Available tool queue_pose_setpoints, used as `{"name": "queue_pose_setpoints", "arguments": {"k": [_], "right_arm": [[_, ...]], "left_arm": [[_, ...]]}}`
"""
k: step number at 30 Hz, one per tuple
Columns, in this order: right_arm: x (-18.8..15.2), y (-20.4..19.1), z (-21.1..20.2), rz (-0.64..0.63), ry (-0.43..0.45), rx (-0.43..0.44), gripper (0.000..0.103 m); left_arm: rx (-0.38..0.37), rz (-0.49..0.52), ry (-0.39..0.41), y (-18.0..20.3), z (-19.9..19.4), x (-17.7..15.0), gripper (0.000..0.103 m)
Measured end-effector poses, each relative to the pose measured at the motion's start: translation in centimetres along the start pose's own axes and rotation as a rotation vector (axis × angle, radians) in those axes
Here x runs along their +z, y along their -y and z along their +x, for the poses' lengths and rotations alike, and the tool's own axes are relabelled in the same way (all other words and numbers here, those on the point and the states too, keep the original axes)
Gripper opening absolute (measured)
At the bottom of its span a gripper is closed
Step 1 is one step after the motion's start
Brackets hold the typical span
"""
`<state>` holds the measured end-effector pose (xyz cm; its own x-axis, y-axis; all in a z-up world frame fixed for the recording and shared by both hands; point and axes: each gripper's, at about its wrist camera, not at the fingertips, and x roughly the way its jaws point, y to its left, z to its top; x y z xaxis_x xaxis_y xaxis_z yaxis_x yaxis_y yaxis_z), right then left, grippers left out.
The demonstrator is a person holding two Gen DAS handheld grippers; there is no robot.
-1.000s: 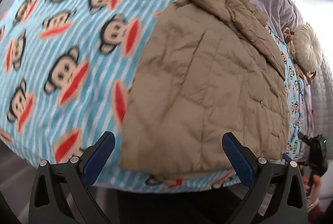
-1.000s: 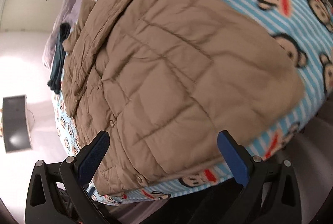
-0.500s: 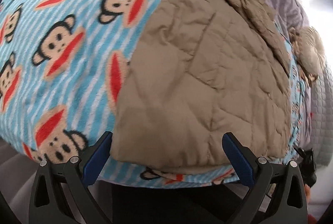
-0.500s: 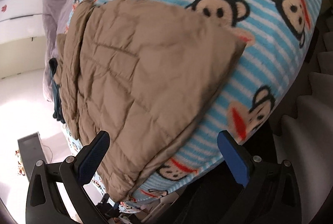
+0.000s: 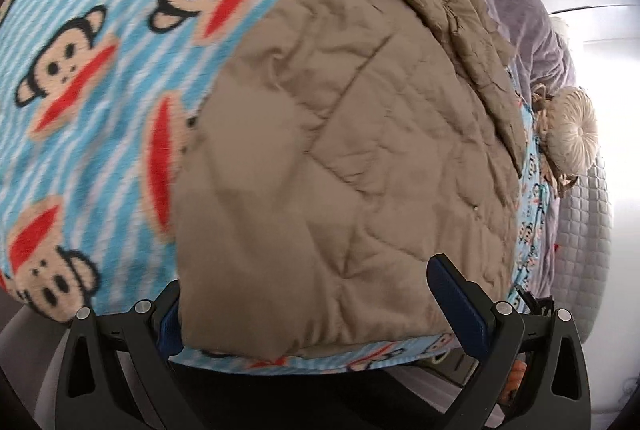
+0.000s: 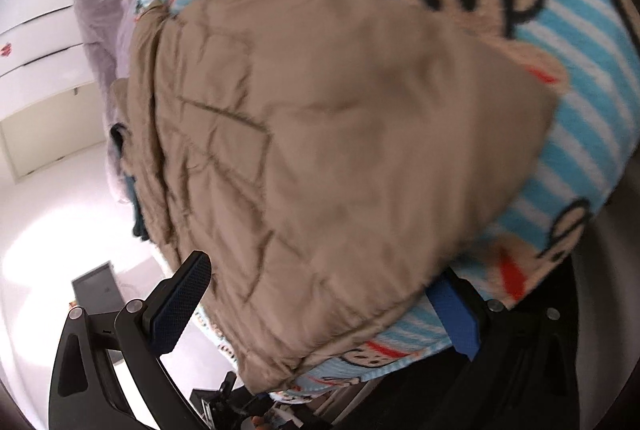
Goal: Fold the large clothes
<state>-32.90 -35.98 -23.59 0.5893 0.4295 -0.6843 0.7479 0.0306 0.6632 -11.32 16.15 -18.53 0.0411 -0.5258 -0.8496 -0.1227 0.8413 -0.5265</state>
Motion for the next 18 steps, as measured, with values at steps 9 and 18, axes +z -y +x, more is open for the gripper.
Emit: {"name": "queue_pose_setpoints", "arguments": {"k": [9,18], "right_arm": [[0.3,-1.9,0.3,-0.010,-0.045,0.053,0.045],[0.8,-5.8,-0.2,-0.172,-0.066,-0.004,0.009]], "left_arm": [[0.019,0.032,-0.019,1.0,-0.3,0.7,0.022],[-0.093,-0.024,0.098,2.1,-4.4,2.8,0.021]]}}
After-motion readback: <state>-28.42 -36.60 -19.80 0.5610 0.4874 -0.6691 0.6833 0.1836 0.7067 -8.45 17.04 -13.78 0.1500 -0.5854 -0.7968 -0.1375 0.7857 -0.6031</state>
